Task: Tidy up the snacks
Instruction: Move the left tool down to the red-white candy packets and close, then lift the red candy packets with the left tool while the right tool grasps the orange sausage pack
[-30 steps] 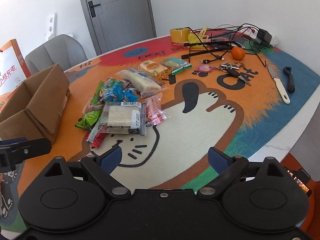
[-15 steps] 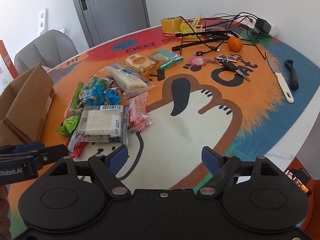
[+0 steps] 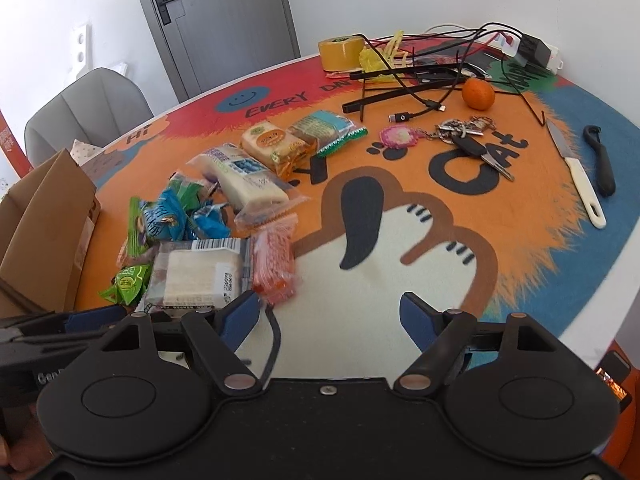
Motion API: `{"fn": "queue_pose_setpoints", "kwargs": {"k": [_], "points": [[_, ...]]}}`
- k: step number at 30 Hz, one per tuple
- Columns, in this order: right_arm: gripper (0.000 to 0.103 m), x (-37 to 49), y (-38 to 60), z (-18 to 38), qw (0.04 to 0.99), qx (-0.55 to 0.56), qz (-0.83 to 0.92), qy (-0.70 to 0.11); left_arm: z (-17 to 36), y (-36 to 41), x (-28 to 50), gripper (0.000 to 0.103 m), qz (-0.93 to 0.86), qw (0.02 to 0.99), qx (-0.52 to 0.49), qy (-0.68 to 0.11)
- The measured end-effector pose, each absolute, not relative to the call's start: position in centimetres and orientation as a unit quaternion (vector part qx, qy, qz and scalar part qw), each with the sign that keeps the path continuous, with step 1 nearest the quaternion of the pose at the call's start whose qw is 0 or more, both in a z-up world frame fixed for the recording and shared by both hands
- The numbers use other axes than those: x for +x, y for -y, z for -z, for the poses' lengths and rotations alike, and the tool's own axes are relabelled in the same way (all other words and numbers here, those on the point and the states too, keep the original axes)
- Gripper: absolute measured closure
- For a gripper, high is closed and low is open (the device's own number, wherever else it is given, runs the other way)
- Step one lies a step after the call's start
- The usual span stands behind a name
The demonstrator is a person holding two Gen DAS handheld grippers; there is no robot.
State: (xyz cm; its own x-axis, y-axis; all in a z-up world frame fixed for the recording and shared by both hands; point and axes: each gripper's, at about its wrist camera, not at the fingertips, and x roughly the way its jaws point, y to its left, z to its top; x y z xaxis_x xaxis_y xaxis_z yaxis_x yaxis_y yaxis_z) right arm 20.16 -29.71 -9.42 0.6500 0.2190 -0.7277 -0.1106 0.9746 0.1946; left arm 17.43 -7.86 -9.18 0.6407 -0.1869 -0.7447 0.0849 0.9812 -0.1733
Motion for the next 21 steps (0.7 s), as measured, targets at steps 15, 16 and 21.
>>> {"fn": "queue_pose_setpoints", "kwargs": {"k": [15, 16, 21], "points": [[0.026, 22.8, 27.2, 10.2, 0.904, 0.048, -0.107, -0.411, 8.0, 5.5, 16.8, 0.085, 0.057, 0.907, -0.092, -0.407], [0.026, 22.9, 27.1, 10.3, 0.904, 0.049, -0.108, -0.412, 7.8, 5.3, 16.6, 0.085, 0.055, 0.908, -0.093, -0.405], [0.033, 23.0, 26.7, 10.7, 0.909, 0.041, -0.107, -0.401, 7.4, 4.8, 16.3, 0.085, 0.048, 0.911, -0.1, -0.397]]}}
